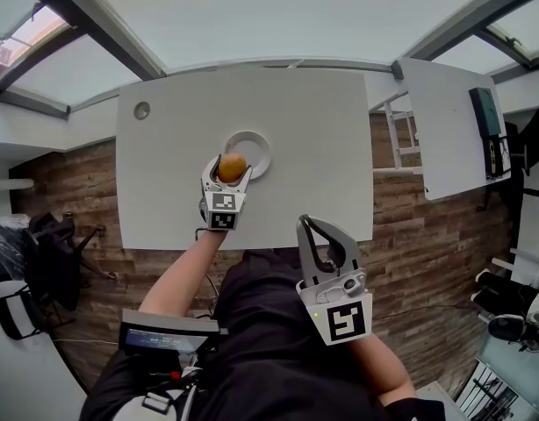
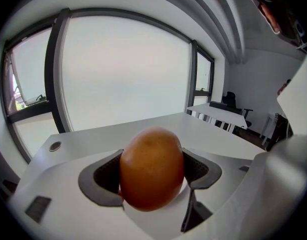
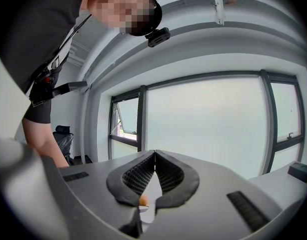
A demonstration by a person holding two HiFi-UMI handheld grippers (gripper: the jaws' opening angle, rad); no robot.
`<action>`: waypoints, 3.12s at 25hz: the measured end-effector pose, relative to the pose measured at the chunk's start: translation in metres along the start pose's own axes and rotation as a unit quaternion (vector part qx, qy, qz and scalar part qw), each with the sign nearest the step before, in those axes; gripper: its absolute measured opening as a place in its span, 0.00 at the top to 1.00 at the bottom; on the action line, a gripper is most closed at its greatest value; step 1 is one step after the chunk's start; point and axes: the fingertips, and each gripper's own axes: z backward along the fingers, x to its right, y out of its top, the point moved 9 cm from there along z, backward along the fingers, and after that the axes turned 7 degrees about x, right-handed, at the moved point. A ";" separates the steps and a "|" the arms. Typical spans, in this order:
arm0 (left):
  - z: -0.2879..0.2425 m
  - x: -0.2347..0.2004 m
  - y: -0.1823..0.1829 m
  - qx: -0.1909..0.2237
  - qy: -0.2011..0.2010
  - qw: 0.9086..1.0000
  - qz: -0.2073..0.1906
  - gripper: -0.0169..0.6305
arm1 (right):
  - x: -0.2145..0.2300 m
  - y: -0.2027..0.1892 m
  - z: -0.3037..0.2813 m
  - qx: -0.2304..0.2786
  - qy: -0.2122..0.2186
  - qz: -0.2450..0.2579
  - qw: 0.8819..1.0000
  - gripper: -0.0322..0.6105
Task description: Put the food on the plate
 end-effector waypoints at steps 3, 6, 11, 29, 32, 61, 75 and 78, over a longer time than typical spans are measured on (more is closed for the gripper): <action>0.001 -0.001 -0.002 -0.012 -0.004 1.000 0.002 0.45 | -0.001 -0.001 -0.001 -0.003 0.000 -0.002 1.000 0.94; -0.002 -0.001 -0.007 -0.027 -0.010 0.999 0.015 0.45 | -0.001 -0.002 -0.001 -0.006 -0.002 -0.004 1.000 0.94; -0.007 0.001 -0.004 -0.046 -0.012 0.998 0.034 0.45 | 0.003 -0.003 0.001 -0.008 -0.008 -0.003 1.000 0.94; -0.023 -0.010 -0.018 -0.075 -0.006 0.997 0.029 0.45 | 0.009 -0.014 0.000 -0.020 -0.012 -0.021 1.000 0.94; -0.027 -0.010 -0.019 -0.069 -0.010 0.997 0.028 0.45 | 0.008 -0.016 0.000 -0.024 -0.011 -0.023 0.999 0.94; -0.049 -0.005 -0.042 -0.106 -0.035 0.992 0.062 0.45 | 0.018 -0.013 0.022 -0.025 -0.049 -0.009 0.998 0.94; -0.061 0.003 -0.041 -0.120 -0.064 0.989 0.059 0.45 | 0.017 -0.012 0.034 -0.022 -0.065 -0.007 0.998 0.94; -0.060 0.002 -0.044 -0.127 -0.066 0.988 0.060 0.45 | 0.016 -0.014 0.036 -0.024 -0.067 -0.009 0.997 0.94</action>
